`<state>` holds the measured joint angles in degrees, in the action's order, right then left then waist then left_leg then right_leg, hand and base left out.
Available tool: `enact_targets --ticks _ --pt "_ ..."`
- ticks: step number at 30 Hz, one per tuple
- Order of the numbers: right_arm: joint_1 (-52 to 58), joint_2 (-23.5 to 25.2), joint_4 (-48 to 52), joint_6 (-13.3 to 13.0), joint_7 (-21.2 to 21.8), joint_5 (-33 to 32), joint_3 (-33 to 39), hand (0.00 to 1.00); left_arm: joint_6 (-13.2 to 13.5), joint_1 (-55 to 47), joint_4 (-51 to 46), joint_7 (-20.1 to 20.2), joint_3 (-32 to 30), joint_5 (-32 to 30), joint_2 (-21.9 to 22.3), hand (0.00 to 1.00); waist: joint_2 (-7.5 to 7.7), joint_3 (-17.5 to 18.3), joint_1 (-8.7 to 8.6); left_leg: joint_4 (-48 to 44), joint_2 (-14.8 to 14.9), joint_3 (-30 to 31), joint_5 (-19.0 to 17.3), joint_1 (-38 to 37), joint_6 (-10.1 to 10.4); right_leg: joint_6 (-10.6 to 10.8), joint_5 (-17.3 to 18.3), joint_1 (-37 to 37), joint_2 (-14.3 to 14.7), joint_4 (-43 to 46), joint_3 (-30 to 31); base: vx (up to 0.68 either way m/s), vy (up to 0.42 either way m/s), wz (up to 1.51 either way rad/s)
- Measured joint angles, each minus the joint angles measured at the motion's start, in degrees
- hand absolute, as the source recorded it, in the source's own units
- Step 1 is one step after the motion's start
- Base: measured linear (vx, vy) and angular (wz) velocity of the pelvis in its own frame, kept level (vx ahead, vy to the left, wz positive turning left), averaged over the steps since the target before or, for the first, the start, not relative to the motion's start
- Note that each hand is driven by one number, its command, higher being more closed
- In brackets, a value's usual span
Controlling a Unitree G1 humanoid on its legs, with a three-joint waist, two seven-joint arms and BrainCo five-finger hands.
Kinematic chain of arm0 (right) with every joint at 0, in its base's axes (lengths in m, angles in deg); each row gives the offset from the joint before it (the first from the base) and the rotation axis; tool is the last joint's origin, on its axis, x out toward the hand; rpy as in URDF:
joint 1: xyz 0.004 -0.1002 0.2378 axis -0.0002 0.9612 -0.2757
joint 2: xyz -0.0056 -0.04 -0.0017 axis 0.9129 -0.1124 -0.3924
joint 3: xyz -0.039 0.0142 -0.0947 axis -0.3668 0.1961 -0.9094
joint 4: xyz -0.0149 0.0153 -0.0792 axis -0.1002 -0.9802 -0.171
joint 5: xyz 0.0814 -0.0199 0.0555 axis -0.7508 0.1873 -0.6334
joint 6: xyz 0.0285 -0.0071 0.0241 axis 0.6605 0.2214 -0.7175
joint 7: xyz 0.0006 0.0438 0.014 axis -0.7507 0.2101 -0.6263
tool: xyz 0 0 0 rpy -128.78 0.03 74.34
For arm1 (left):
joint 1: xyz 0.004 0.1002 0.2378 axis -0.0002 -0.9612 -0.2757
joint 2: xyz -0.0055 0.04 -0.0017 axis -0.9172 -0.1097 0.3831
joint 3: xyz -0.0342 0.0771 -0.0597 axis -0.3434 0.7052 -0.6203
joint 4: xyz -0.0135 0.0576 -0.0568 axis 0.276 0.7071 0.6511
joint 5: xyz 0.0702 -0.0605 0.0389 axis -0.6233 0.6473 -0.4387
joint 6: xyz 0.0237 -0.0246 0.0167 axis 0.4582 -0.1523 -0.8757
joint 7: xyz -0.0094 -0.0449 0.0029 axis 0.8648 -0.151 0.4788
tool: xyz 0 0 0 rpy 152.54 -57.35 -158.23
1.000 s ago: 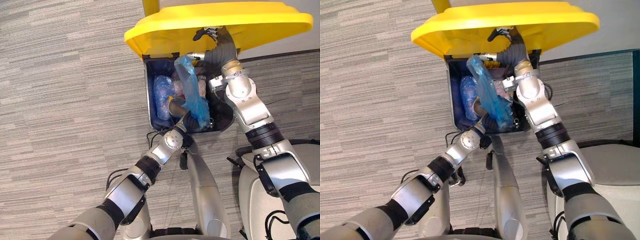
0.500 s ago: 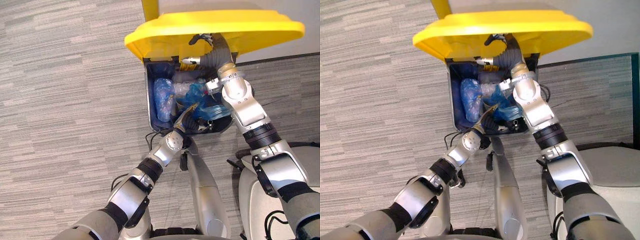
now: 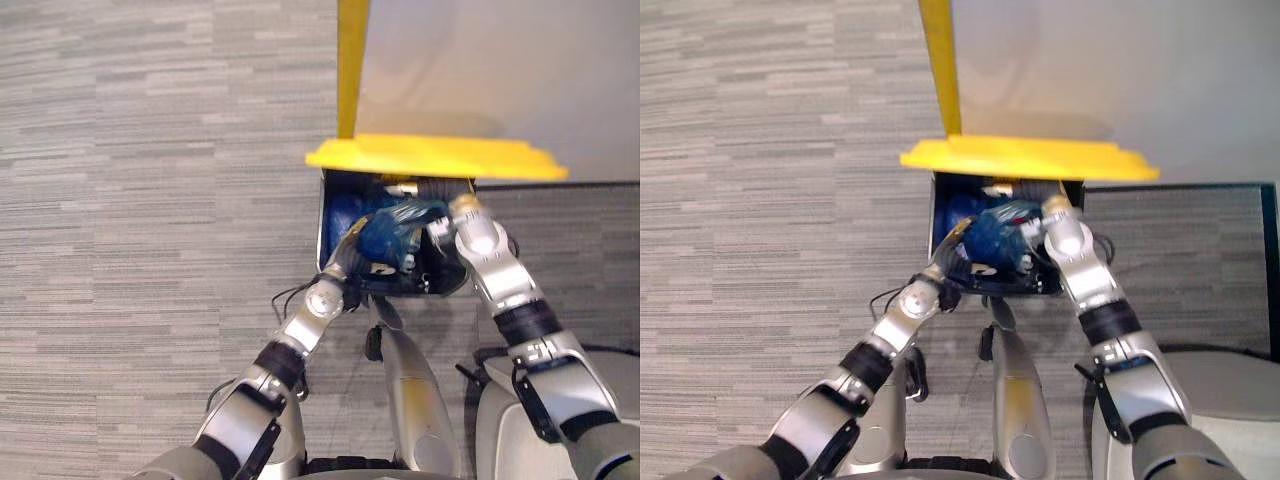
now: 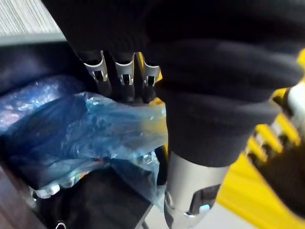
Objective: Gather rubbish on tea table into small bin, then transfer packed bag to large trash can.
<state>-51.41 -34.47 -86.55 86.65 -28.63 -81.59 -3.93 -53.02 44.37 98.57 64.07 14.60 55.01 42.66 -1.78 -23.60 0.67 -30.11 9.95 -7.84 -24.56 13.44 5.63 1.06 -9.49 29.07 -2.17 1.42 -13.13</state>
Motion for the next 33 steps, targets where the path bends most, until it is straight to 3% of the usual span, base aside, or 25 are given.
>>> enact_targets --ticks 4,8,14,20,33 --pt "6.9 2.5 -0.3 0.1 1.8 1.6 2.5 0.00 0.8 -9.3 -4.1 2.7 -3.7 3.4 -3.7 0.00 -0.10 2.8 -0.03 5.2 -0.1 0.7 1.7 -4.6 0.9 0.3 -0.1 -3.7 0.3 -2.0 -1.1 0.07 -0.036 0.14" --pt "11.8 5.3 -2.6 0.1 3.3 3.5 5.2 0.00 0.7 -16.4 -4.3 5.4 -9.2 4.4 -4.5 0.00 0.08 5.1 -0.02 9.0 0.0 1.8 3.5 -8.2 1.8 0.5 0.1 -7.2 0.3 -3.4 -2.6 0.07 0.004 0.16" --pt "17.2 9.6 -4.8 0.1 4.3 5.0 7.1 0.00 0.3 -22.8 6.0 5.0 -22.6 3.0 -6.4 0.00 1.55 9.9 0.18 13.6 -0.6 1.9 5.1 -12.3 1.7 0.8 0.3 -9.9 0.0 -4.6 -2.9 0.06 0.033 0.06" --pt "20.4 11.6 -6.0 0.0 4.3 4.9 10.5 0.00 -0.9 -26.8 14.2 2.6 -30.0 1.3 -6.3 0.00 2.16 10.6 0.21 16.0 -1.0 1.3 5.5 -16.2 1.5 1.5 0.8 -12.6 0.1 -4.9 -2.5 0.03 0.036 -0.03" --pt "24.9 13.5 -7.5 -0.1 1.8 4.8 13.4 0.00 -1.7 -28.6 17.6 1.2 -31.3 0.7 -5.1 0.00 3.71 11.3 0.12 16.1 -2.2 -2.4 5.0 -20.2 0.3 1.7 1.1 -13.4 0.1 -2.8 0.9 -0.01 0.031 -0.14"
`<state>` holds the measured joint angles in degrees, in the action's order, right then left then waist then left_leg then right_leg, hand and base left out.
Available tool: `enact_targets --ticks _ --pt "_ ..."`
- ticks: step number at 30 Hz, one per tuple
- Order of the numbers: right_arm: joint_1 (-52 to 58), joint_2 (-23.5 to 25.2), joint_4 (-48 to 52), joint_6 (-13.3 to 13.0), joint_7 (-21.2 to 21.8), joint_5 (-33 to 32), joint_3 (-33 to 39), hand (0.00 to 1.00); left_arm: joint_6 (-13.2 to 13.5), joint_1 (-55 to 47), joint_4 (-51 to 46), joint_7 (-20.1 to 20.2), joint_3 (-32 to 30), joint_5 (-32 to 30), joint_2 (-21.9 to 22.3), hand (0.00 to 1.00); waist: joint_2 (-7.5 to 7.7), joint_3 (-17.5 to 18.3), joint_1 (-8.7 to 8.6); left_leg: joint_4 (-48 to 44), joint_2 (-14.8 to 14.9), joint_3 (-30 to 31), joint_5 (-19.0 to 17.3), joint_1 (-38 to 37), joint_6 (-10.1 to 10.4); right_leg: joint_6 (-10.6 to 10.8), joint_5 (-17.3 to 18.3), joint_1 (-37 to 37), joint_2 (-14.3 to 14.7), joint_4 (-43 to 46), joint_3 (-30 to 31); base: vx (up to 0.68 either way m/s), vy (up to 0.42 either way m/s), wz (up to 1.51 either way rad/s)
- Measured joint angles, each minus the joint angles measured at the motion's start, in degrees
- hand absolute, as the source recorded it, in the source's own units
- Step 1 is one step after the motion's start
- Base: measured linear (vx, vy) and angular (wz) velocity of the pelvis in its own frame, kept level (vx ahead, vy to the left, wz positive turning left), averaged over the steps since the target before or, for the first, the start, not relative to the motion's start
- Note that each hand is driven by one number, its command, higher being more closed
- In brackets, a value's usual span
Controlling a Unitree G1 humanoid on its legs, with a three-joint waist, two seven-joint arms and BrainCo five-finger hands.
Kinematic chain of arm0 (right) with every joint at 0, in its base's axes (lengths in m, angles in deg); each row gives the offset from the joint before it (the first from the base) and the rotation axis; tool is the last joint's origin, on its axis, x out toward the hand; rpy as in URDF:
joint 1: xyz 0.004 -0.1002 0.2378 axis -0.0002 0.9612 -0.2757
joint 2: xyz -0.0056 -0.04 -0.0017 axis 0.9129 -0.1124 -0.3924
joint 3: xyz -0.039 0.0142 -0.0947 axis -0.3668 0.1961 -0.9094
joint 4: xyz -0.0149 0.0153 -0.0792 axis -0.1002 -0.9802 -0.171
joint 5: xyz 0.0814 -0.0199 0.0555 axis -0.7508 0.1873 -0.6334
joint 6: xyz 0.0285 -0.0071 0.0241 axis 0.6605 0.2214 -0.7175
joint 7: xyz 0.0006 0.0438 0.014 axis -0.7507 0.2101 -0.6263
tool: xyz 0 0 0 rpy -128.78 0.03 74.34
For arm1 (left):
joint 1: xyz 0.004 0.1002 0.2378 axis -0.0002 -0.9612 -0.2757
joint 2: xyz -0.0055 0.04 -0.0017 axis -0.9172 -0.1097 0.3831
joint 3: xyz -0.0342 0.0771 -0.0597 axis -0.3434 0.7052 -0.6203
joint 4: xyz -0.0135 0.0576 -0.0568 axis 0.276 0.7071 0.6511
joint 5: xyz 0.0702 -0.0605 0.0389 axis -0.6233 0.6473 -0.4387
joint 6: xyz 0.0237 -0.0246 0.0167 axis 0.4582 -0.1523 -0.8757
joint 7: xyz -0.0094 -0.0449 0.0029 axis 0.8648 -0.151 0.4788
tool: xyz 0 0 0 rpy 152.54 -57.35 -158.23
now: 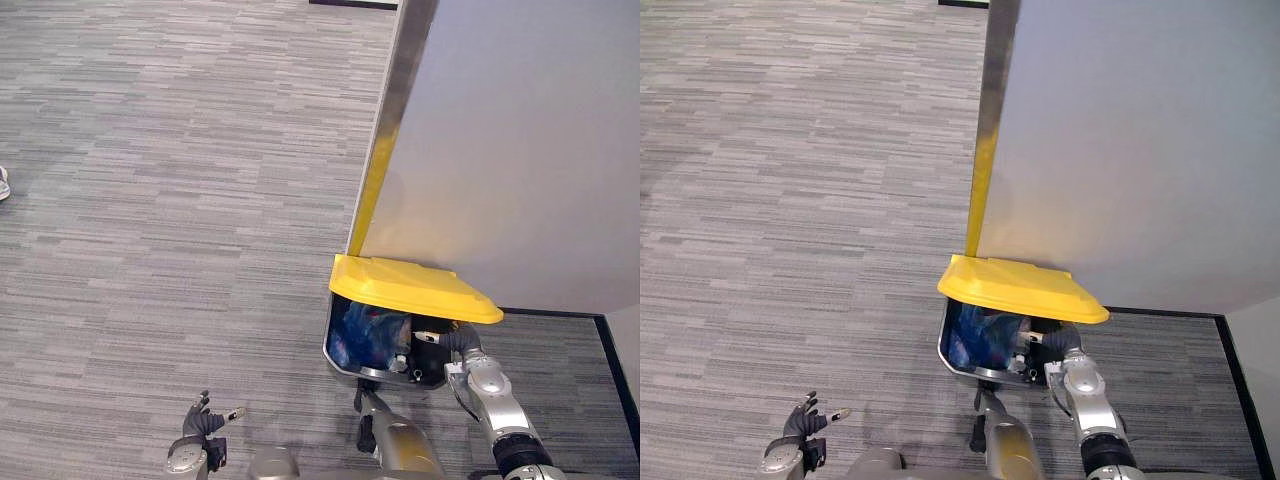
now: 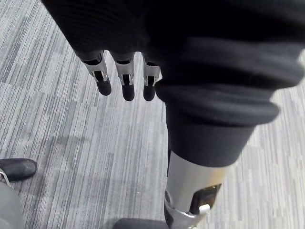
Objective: Gather rubbish on tea table into small bin, then transfer packed bag to large trash can.
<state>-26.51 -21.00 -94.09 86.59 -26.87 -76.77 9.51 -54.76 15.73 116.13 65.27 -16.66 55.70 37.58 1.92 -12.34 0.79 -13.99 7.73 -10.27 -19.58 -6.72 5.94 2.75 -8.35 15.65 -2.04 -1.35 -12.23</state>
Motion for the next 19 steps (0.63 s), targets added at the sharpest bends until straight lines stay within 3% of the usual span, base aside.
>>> enact_targets --ticks 1,3,4,5,6,8,9,10,12,13,14,16,19 --pt "1.0 0.6 -0.3 0.0 -0.1 0.0 0.1 0.00 0.0 0.0 0.0 -0.1 0.0 0.0 0.0 0.00 0.36 0.0 -0.02 -1.6 -0.2 -0.7 -0.6 0.4 -0.6 0.8 -0.1 0.7 -0.3 1.3 0.7 -0.10 0.046 -0.26" --pt "3.2 1.7 -0.4 -0.1 -0.1 0.0 0.0 0.00 0.0 0.2 -0.8 -0.3 -0.1 0.1 -0.1 0.00 2.01 0.0 -0.32 -4.4 -1.2 -1.7 -0.8 1.8 -1.2 6.1 -2.4 1.9 -1.1 2.2 1.9 -0.14 0.028 -0.39" --pt "3.4 2.4 -0.3 0.1 -0.1 0.0 0.1 0.00 0.2 0.1 -1.6 -0.6 -0.7 0.1 0.4 0.00 0.67 0.2 0.83 -4.0 1.2 -4.4 -0.4 3.2 -2.1 7.5 -4.5 3.3 -0.2 1.9 2.9 -0.16 -0.034 -0.56" --pt "4.0 3.3 -0.4 0.2 -0.4 0.1 0.3 0.00 0.1 0.4 -1.6 -1.0 -1.3 0.1 1.3 0.00 0.87 0.0 0.33 -3.9 1.5 -4.7 0.3 4.0 -2.1 0.6 1.9 6.9 -1.4 16.5 1.1 -0.17 -0.065 -0.33" --pt "6.4 4.3 -0.5 0.2 -0.8 0.2 0.8 0.00 -0.1 0.4 -1.7 -1.1 -1.1 0.1 1.5 0.00 0.83 -0.1 -0.71 -4.0 1.4 -4.0 1.0 4.0 -2.1 -1.3 8.6 7.4 -4.2 32.4 -0.4 -0.09 -0.039 -0.02" --pt "9.3 6.4 -2.5 0.6 -1.1 1.3 1.6 0.00 -0.3 -0.3 -2.4 -1.2 -0.9 0.2 2.0 0.00 2.33 0.4 -0.05 -5.5 1.2 -4.2 1.0 5.1 -2.1 0.6 16.1 6.5 -6.7 41.8 0.3 -0.13 -0.118 0.06" --pt "9.7 6.6 -3.5 0.7 -1.1 1.4 1.7 0.00 -0.5 -0.2 -2.4 -1.2 -0.9 0.2 2.2 0.00 2.54 0.4 -0.36 -5.5 1.1 -4.0 1.1 5.0 -1.9 1.1 16.8 6.4 -7.1 42.6 0.3 -0.14 -0.140 0.18" --pt "10.3 6.9 -5.0 1.0 -1.2 1.6 1.8 0.00 -0.5 0.0 -2.5 -1.2 -0.9 0.2 2.9 0.00 3.44 0.8 -0.53 -4.7 0.6 -3.8 1.6 4.1 -1.0 1.6 17.6 5.3 -7.3 41.0 0.2 -0.03 -0.115 0.03" --pt "10.5 6.7 -7.8 0.9 -1.4 2.5 2.6 0.00 -0.5 -0.3 -2.5 -1.2 -0.9 0.2 4.7 0.00 1.96 2.8 0.27 -1.4 0.9 -4.5 3.3 4.4 0.2 0.2 18.6 2.0 -3.9 30.1 0.1 -0.04 -0.104 -0.31" --pt "8.3 6.3 -10.3 0.9 -1.5 2.8 2.9 0.00 -0.5 -0.2 -2.5 -1.2 -0.9 0.2 6.0 0.00 0.46 2.9 0.05 0.9 1.6 -4.9 4.9 5.4 0.0 -2.3 15.1 1.4 -1.6 23.7 0.2 -0.09 -0.077 -0.43" --pt "6.6 6.1 -12.9 1.0 -1.6 2.8 3.3 0.00 -0.4 0.4 -2.4 -1.2 -0.9 0.2 6.8 0.00 -0.23 3.1 -0.11 3.5 1.6 -5.2 6.9 6.0 -0.2 -2.8 12.1 1.4 -0.4 19.1 0.4 -0.08 -0.054 -0.36" --pt "6.1 6.1 -15.4 1.3 -1.9 2.8 5.2 0.00 -0.4 1.2 -1.8 -1.2 -0.2 0.3 6.7 0.00 -0.28 3.1 -0.11 6.1 1.5 -5.4 9.1 5.8 -0.2 -3.4 9.6 0.7 0.3 15.7 0.4 -0.08 -0.047 -0.09" --pt "6.3 5.8 -16.9 1.4 -2.6 2.8 7.5 0.00 -0.4 1.5 -0.3 -1.3 0.2 0.2 6.5 0.00 -0.62 2.9 -0.08 7.0 1.5 -5.0 9.7 4.4 -0.1 -3.6 7.3 -2.2 0.8 11.9 0.0 -0.07 -0.009 0.05"
